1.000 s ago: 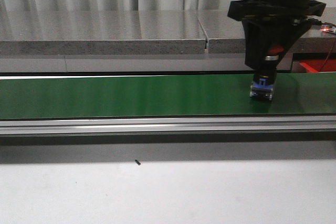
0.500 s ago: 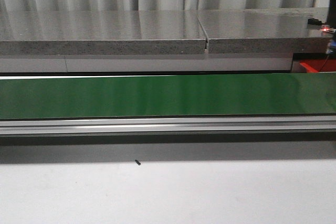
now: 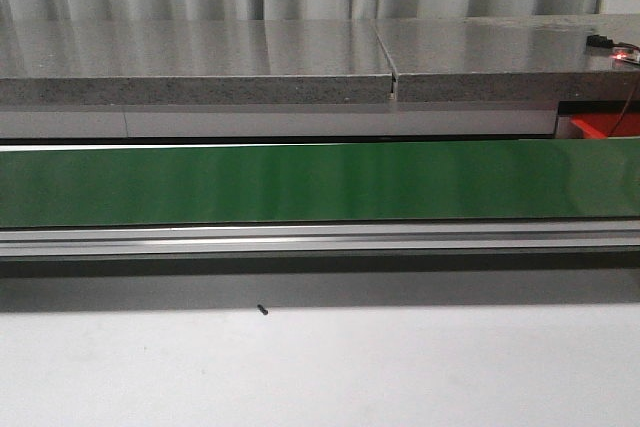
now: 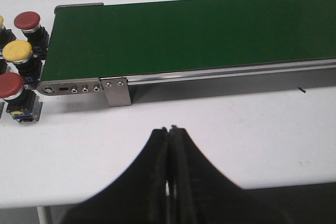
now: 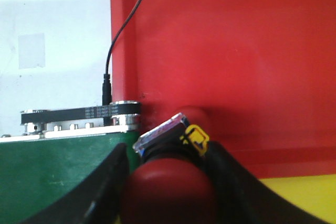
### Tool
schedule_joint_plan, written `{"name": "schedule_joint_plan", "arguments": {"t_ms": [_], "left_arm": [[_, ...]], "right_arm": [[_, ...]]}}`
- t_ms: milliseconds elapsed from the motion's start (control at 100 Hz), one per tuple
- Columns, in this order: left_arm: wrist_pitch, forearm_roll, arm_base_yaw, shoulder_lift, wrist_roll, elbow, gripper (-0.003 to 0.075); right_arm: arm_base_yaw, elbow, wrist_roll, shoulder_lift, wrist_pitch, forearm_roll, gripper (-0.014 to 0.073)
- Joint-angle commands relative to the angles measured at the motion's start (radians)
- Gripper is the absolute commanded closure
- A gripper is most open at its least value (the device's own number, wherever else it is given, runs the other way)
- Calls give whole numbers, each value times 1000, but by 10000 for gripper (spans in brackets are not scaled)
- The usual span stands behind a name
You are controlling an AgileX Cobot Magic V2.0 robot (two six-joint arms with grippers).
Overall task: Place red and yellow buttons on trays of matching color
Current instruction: 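Lower the red button into the red tray beside the first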
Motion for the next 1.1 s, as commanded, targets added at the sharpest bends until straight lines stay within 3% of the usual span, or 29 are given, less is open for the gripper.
{"name": "schedule_joint_plan", "arguments": {"t_ms": [0,440,910,1010,1090], "left_arm": [[-62,-17,-8,11,-2,-25,741],[-62,-17,-8,11,-2,-25,741],[-62,-17,-8,11,-2,-25,741],[-62,-17,-8,11,-2,-25,741],[-62,-17,-8,11,-2,-25,741]], "right_arm": [[-7,-74,-8,8,-36,20,404],[-7,-310,-8,253,-19,54,404],[-7,-320,-8,375,-67,50,395],[-7,-320,-8,380,-65,50,340],[-7,-320,-8,381,-69,50,215]]}}
